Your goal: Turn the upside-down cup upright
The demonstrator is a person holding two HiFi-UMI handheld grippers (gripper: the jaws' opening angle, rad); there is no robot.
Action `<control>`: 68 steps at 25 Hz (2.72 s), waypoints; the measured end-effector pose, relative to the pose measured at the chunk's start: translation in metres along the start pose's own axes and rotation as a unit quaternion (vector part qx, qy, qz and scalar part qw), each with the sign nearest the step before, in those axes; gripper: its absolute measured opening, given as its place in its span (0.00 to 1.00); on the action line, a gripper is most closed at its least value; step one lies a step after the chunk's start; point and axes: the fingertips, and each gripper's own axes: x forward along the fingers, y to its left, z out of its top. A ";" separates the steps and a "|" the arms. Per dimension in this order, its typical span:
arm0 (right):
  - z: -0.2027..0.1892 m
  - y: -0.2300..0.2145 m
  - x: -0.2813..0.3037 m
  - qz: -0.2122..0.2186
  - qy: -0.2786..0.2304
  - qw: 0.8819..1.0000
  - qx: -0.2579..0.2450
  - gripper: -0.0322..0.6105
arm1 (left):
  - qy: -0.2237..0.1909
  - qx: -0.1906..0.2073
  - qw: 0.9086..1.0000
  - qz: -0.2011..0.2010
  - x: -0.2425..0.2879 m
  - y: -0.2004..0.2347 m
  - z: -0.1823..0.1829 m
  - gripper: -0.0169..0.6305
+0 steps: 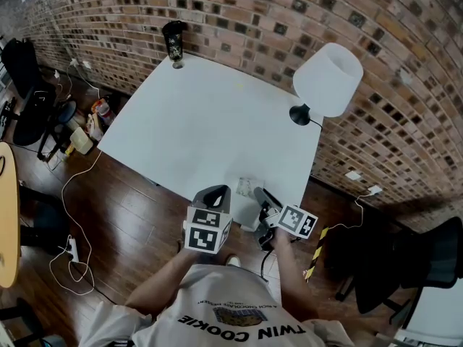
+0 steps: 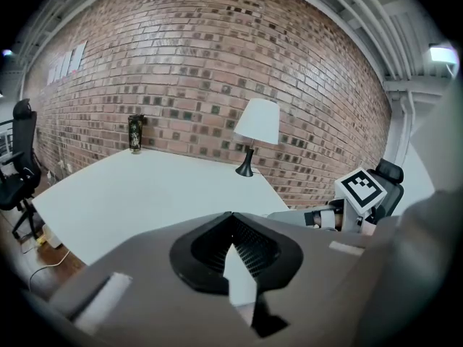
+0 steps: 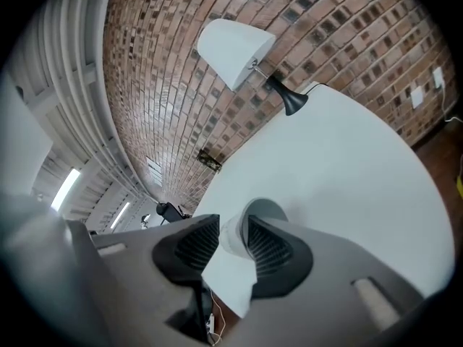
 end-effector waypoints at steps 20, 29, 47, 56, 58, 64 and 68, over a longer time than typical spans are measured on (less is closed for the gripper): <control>-0.048 0.024 0.051 -0.040 0.342 0.616 -0.708 0.46 | -0.004 -0.021 1.000 0.018 -0.006 0.021 -0.003 0.03; -0.064 0.005 0.072 -0.043 0.458 0.513 -0.725 0.48 | -0.010 -0.042 0.998 0.040 -0.017 0.044 -0.010 0.03; -0.013 0.054 0.063 -0.032 0.251 0.725 -0.641 0.47 | -0.007 -0.035 0.999 0.025 -0.013 0.032 -0.008 0.03; 0.017 0.047 0.045 -0.016 0.034 0.878 -0.478 0.47 | 0.004 -0.018 1.000 0.011 -0.004 0.014 -0.007 0.03; 0.025 0.042 0.040 -0.026 -0.017 0.900 -0.435 0.47 | 0.005 -0.015 1.000 0.010 -0.004 0.013 -0.008 0.03; 0.021 0.024 0.033 -0.038 -0.071 0.922 -0.378 0.47 | 0.010 -0.007 1.000 0.012 -0.004 0.008 -0.008 0.03; 0.017 0.016 0.027 -0.047 -0.094 0.925 -0.366 0.47 | 0.010 -0.003 1.000 0.013 -0.006 0.004 -0.009 0.03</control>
